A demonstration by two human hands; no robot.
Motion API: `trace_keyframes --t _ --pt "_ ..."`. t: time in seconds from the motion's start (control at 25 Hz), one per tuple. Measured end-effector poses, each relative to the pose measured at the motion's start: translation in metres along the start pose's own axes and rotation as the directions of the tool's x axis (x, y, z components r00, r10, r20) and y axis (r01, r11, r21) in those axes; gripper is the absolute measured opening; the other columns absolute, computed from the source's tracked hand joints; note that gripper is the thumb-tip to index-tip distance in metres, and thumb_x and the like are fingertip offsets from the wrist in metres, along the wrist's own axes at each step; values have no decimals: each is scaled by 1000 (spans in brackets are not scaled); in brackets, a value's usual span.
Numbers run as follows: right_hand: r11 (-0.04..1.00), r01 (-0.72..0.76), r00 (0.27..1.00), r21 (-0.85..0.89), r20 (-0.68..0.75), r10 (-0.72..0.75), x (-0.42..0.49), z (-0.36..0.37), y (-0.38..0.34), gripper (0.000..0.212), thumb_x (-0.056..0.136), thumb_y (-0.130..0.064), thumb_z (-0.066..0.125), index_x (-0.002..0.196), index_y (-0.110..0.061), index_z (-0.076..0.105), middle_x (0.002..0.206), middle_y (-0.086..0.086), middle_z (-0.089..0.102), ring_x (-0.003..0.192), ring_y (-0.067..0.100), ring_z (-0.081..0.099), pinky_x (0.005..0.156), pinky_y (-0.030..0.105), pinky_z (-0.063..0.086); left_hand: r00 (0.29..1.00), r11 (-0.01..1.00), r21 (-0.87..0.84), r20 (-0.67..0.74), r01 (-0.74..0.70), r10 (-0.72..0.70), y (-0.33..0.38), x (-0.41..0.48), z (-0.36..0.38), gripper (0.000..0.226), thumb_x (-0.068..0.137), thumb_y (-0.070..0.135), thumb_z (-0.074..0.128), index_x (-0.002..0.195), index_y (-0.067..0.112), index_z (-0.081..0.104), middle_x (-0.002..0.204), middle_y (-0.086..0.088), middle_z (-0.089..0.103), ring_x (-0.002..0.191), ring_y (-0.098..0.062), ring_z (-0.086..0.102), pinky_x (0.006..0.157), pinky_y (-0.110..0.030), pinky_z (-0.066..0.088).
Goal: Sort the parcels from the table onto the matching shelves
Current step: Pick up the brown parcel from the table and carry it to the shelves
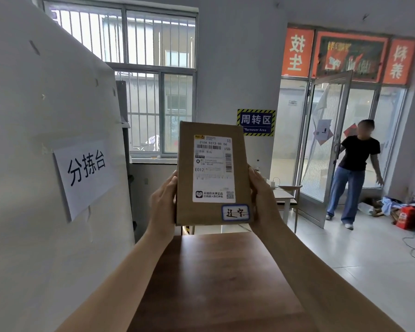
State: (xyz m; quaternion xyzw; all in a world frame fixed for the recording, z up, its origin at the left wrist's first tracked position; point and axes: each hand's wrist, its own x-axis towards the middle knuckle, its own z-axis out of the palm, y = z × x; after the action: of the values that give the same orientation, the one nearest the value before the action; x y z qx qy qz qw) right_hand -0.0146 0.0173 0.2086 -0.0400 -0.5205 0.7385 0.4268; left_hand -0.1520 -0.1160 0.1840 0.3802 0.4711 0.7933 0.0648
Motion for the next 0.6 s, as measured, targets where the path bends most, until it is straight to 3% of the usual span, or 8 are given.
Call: trace_keyframes --t 0.08,0.2,0.36,0.48,0.6 --pt "1000 26 999 -4 26 -26 0 1 0 34 90 -38 53 118 -24 67 124 15 67 120 38 60 98 56 49 994 999 -49 113 6 -1 2 1 3 35 97 32 35 107 13 62 87 0 72 83 -20 69 72 -36 57" --pt "997 68 997 -37 23 -67 2 4 -2 43 89 -39 53 126 -20 61 127 16 65 121 38 59 101 59 46 980 996 -83 199 -13 29 6 -1 10 38 100 30 27 119 6 49 89 5 72 84 -13 69 66 -26 56" --pt "993 91 993 -69 80 -85 4 8 -5 39 99 -33 41 136 -24 52 121 6 69 114 31 65 92 48 55 979 994 -60 176 -94 103 15 -6 11 72 85 53 49 137 3 37 113 -10 61 96 -12 67 72 -25 55" --pt "996 78 993 -48 94 -73 4 8 0 40 100 -33 37 133 -20 55 119 9 70 112 33 65 92 49 55 979 987 -54 125 -152 158 16 -5 8 57 89 36 40 138 6 38 111 -7 61 93 -9 67 69 -22 54" --pt "997 59 996 -48 62 -56 4 3 2 43 98 -37 40 134 -19 55 123 12 68 114 37 63 95 53 52 979 986 -55 124 -158 164 18 -4 10 56 81 44 47 130 18 47 110 -4 63 94 -13 66 70 -26 56"
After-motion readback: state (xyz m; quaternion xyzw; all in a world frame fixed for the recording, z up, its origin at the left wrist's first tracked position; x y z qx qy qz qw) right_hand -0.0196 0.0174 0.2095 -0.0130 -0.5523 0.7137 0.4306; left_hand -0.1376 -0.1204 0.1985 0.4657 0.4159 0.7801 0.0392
